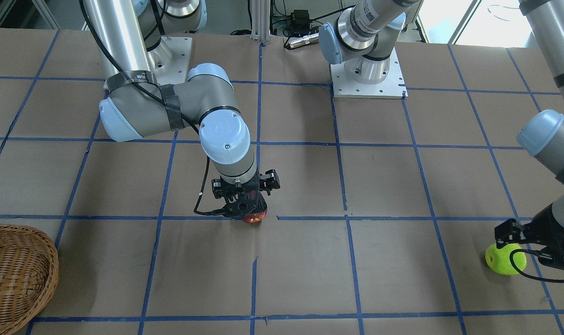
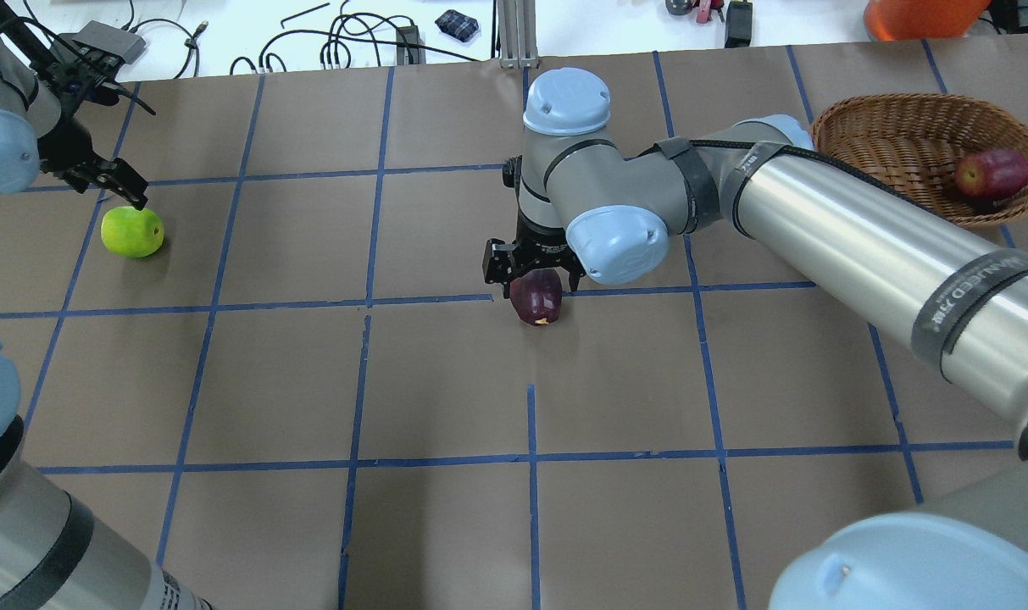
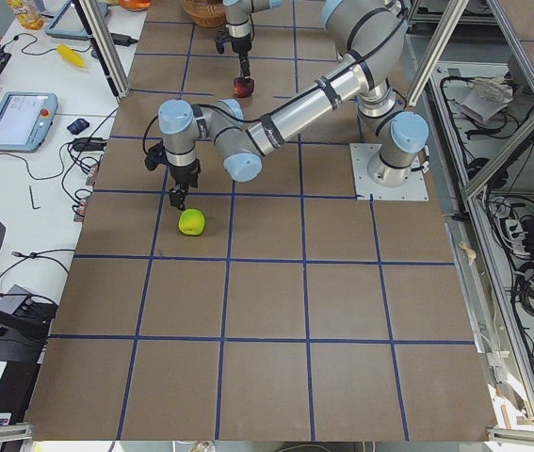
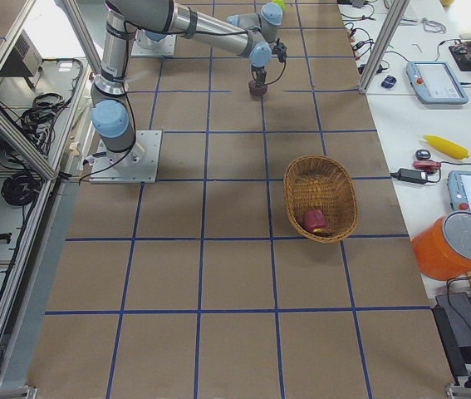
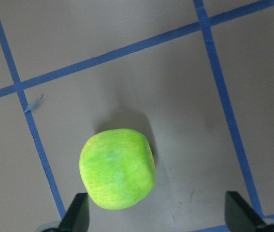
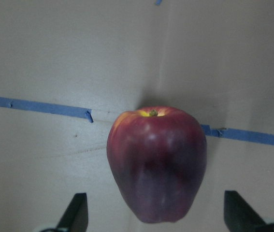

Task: Put all apples into basket
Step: 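Drop the dark red apple into the basket while left grasps the green apple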

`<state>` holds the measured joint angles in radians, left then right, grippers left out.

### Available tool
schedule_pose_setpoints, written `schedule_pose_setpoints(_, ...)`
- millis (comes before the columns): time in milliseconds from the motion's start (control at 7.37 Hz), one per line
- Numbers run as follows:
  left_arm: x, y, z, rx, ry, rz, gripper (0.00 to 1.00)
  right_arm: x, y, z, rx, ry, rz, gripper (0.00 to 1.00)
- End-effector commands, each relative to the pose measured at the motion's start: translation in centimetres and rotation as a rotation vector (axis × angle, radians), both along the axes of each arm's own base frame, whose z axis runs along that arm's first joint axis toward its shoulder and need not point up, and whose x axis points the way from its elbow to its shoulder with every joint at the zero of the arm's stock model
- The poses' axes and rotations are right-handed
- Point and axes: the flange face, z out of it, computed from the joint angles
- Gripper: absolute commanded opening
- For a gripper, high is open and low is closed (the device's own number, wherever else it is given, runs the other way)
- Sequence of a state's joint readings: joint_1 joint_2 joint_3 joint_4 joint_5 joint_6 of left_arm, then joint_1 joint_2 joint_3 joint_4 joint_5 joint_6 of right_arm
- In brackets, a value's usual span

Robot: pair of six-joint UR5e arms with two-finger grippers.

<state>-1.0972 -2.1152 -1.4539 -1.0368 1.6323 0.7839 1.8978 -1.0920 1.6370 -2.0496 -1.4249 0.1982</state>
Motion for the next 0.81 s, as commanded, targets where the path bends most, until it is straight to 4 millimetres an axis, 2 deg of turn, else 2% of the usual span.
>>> schedule_pose_setpoints(0,2.6,-0.3,-4.1,0.026,0.043,-0.007,1.00,0.4,-0.5,-2.9,0.014,-0.006,-0.008,1.00)
schedule_pose_setpoints(271,3.3,-0.4,-7.4,0.078,0.059,-0.016,1.00,0.4,-0.6,-4.4,0.033,0.006,-0.009,1.00)
schedule_pose_setpoints(407,3.4,-0.6,-8.9,0.093,0.072,-0.002,1.00,0.4,-0.9,-4.2,0.018,0.011,-0.013,0.34)
schedule_pose_setpoints(543,3.5,-0.6,-9.8,0.105,0.077,0.028,1.00,0.2,-1.4,-3.4,-0.008,0.008,-0.011,0.00)
schedule_pose_setpoints(678,3.9,-0.5,-10.1,0.104,0.085,0.030,0.92,-0.5,-2.0,-2.0,-0.028,0.001,-0.027,0.00)
